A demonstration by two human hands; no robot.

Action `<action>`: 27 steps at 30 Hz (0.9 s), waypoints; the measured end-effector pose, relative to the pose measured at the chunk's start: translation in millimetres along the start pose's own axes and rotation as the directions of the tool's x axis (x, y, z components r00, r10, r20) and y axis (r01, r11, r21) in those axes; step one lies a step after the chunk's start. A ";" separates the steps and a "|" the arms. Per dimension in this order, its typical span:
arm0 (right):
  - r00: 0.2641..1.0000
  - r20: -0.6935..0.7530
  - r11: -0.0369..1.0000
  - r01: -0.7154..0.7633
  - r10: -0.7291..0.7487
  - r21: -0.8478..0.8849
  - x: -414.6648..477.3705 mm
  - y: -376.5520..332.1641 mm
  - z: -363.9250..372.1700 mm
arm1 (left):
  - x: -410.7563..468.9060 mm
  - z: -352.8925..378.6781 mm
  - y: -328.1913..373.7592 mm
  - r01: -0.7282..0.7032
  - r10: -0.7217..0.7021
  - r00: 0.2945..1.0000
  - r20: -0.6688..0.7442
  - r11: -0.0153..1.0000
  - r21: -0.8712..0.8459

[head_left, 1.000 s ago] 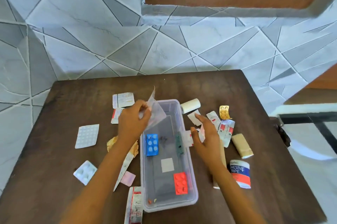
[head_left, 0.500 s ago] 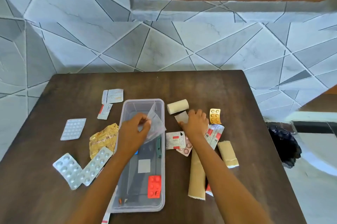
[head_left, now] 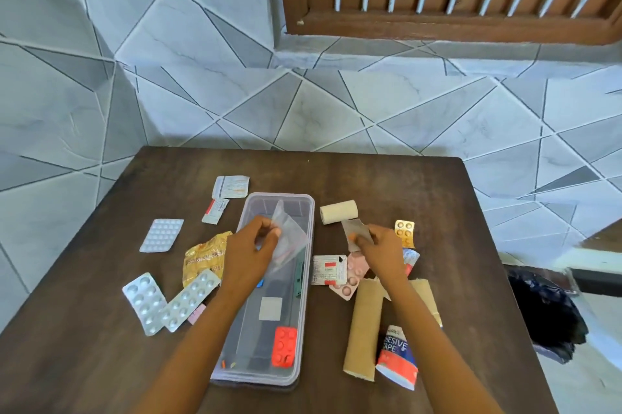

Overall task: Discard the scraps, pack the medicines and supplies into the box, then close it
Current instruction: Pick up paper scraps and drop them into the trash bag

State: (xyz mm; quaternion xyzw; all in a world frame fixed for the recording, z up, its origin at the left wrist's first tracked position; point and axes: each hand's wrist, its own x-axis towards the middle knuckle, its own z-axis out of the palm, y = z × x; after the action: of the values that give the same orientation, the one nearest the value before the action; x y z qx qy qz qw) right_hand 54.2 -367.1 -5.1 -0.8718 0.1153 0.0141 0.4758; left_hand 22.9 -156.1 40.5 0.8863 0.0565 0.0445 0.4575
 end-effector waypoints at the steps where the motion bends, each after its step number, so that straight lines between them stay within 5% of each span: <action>1: 1.000 0.005 0.997 -0.011 0.011 0.081 -8.1 -3.7 -5.5 | -3.9 -0.5 4.3 -0.004 0.004 1.000 0.010 1.000 -0.024; 5: 0.997 0.077 0.967 -0.028 0.009 0.252 -40.5 -17.9 -19.0 | -14.4 1.9 13.2 0.041 -0.027 0.996 0.079 0.984 -0.172; 12: 0.978 -0.202 0.969 0.002 0.049 0.246 -110.9 -27.1 -60.8 | -54.6 8.0 33.7 0.062 0.000 0.981 0.195 0.947 -0.314; 27: 0.905 -0.370 0.884 -0.016 0.212 0.468 -172.0 111.5 -243.7 | -141.5 196.1 164.8 0.004 0.081 0.934 0.349 0.972 -0.236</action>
State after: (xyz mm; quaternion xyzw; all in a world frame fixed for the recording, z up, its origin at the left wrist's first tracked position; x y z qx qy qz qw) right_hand -157.9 -595.9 59.1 -0.7110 0.2649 -0.1679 0.6294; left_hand -81.8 -428.9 57.9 0.8210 -0.0504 -0.1012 0.5597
